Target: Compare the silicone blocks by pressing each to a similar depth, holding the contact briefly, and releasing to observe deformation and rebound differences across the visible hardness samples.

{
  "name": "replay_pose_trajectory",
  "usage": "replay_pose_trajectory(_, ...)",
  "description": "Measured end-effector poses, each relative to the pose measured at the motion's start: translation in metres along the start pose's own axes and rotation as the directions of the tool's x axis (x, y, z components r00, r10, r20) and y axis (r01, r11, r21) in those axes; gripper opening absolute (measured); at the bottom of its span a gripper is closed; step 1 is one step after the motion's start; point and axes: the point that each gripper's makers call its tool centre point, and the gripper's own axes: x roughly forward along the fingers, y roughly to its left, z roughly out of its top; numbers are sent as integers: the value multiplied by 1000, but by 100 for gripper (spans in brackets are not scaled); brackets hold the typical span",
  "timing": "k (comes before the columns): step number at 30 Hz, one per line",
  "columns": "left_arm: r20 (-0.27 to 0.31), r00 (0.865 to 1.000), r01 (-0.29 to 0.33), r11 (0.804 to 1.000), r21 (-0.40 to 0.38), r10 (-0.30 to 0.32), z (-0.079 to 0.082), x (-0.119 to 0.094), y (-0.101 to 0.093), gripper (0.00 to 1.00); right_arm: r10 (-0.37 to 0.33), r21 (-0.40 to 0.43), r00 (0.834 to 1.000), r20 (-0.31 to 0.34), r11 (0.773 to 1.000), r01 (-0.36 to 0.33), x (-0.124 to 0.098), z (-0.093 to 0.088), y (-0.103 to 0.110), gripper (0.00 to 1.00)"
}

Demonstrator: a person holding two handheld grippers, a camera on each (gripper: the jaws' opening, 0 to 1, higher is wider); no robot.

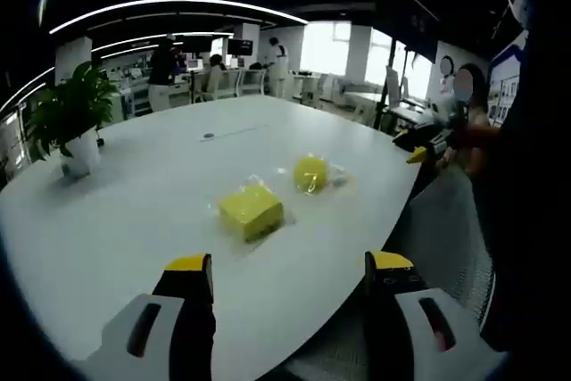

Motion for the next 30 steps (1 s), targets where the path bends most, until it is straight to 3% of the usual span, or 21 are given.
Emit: replay_pose_trajectory(30,-14,1000,14,1000,0,-14,-7,2,6,68,-15,-5,1000,-16,1000,14,-2,-3,-2,59)
